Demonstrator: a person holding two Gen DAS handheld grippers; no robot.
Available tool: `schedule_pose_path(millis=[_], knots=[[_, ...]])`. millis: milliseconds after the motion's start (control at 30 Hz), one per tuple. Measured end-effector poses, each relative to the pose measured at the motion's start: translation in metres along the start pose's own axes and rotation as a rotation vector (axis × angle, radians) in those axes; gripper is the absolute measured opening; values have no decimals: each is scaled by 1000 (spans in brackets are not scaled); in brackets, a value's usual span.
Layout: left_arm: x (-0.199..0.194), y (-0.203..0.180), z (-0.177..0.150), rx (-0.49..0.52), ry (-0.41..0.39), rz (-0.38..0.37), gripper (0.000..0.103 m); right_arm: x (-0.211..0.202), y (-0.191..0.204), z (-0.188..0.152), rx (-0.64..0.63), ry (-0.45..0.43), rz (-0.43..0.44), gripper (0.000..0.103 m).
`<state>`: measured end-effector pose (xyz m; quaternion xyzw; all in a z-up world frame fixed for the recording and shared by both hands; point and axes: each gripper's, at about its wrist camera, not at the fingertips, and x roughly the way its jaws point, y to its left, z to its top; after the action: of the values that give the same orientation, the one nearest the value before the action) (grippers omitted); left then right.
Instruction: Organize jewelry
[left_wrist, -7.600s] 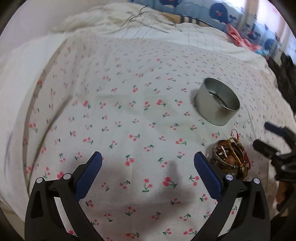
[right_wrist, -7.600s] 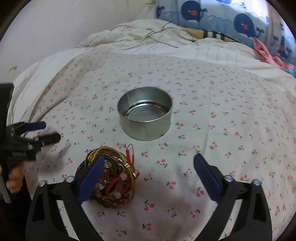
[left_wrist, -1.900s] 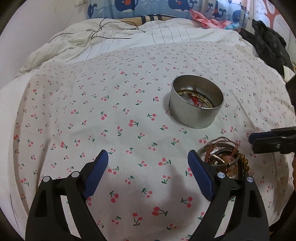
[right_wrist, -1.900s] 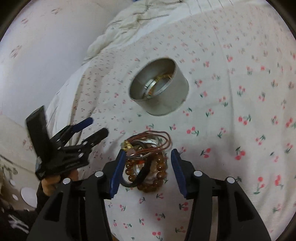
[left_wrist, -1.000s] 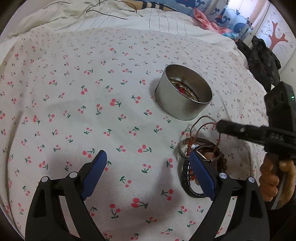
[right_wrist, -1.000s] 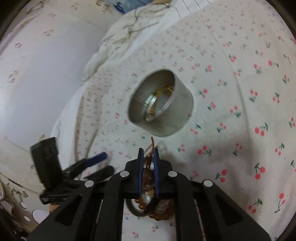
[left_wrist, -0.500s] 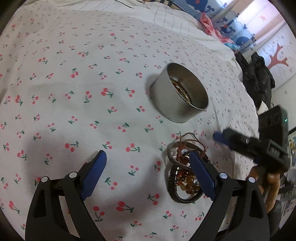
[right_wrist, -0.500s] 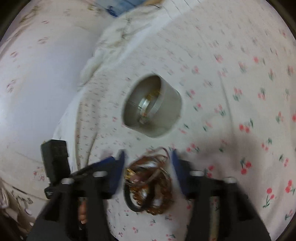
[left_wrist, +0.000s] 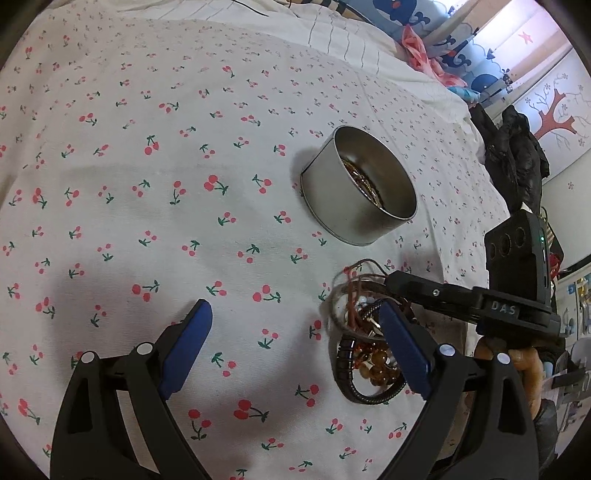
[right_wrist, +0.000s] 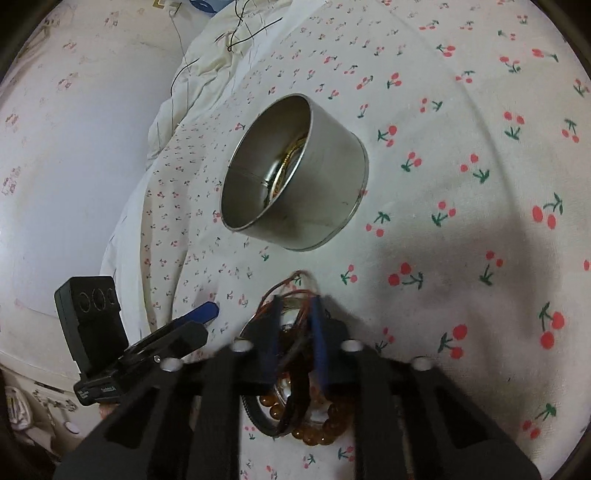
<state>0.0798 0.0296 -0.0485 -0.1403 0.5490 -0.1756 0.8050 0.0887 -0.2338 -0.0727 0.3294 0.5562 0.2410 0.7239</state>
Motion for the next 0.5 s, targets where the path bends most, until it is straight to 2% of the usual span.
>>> schedule_pose_path(millis=[67,300,500], knots=[[2,0,0,-5,10,-15,88,-5,6,-1,-36,-20,0,5],[11,-4,1,-19,32,-48,89,-41,27,2,-118,-143,122,5],[24,-9,6,-47,52,-79,91,-72,30,6,-132,-251,202,5]])
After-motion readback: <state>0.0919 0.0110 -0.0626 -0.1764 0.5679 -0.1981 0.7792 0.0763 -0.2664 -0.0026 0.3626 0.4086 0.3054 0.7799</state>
